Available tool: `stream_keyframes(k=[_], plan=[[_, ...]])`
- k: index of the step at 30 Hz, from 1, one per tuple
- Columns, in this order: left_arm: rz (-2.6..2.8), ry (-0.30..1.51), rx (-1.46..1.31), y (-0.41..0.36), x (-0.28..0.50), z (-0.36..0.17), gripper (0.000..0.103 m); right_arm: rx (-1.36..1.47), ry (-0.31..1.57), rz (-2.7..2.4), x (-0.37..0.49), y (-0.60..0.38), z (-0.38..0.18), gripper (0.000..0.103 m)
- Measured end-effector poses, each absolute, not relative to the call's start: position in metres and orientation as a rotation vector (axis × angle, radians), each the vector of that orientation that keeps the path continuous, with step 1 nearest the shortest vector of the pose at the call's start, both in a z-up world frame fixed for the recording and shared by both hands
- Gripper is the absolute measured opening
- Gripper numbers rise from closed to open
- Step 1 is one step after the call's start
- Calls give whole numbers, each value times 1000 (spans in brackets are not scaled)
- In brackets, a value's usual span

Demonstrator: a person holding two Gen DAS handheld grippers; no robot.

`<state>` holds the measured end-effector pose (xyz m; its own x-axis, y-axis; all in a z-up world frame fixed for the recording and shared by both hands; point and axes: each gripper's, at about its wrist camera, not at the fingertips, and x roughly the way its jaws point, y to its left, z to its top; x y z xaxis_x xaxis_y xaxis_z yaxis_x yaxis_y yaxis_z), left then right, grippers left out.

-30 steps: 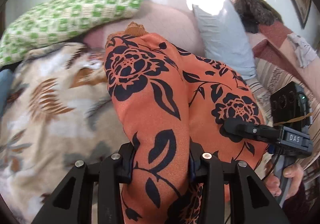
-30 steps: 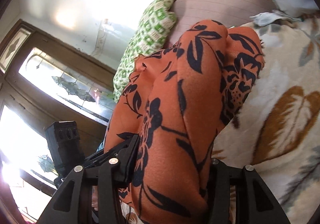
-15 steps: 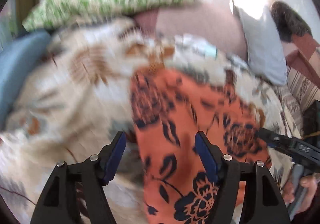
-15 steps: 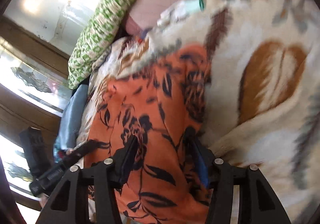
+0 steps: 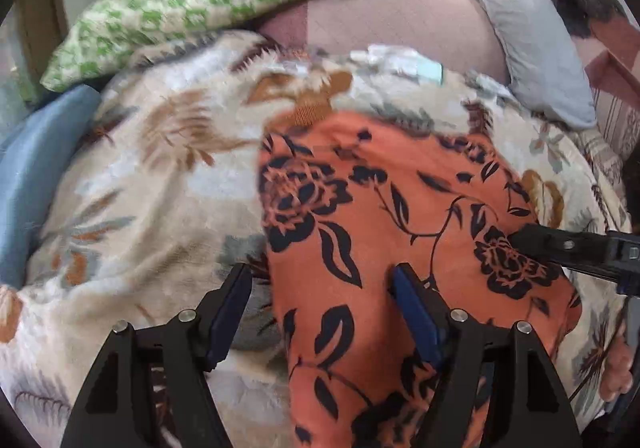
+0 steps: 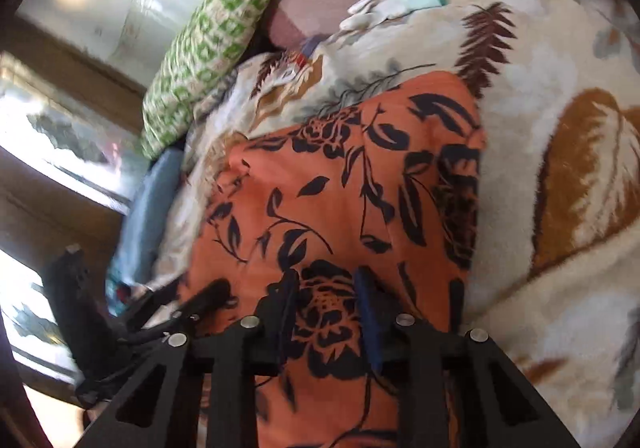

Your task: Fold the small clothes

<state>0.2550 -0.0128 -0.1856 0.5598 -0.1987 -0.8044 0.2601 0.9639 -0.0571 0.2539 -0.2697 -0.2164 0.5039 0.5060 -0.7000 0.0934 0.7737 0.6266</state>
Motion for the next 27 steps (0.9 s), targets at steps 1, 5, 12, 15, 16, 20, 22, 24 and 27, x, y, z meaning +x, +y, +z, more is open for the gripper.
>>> stream_keyframes(k=[1, 5, 12, 15, 16, 20, 22, 24, 27], plan=[[-258, 908, 68, -11, 247, -175, 75, 660, 988, 277, 244, -274, -201, 32], [-173, 784, 101, -8, 207, -124, 75, 511, 851, 245, 183, -265, -135, 32], [-106, 643, 115, 5, 119, -57, 84, 240, 757, 108, 78, -217, -61, 34], [-81, 596, 142, 9, 86, -30, 84, 200, 691, 65, 43, -206, -37, 63], [-77, 580, 144, 12, 77, -23, 84, 186, 660, 53, 32, -201, -28, 65], [-60, 530, 123, 23, 44, 5, 84, 127, 596, 34, 7, -181, -5, 65], [-46, 510, 123, 25, 31, 15, 84, 132, 583, 40, -3, -177, 4, 65], [-34, 500, 126, 28, 22, 22, 84, 146, 578, 49, -10, -174, 10, 65], [-36, 488, 114, 34, 9, 30, 85, 156, 571, 58, -20, -171, 15, 65]])
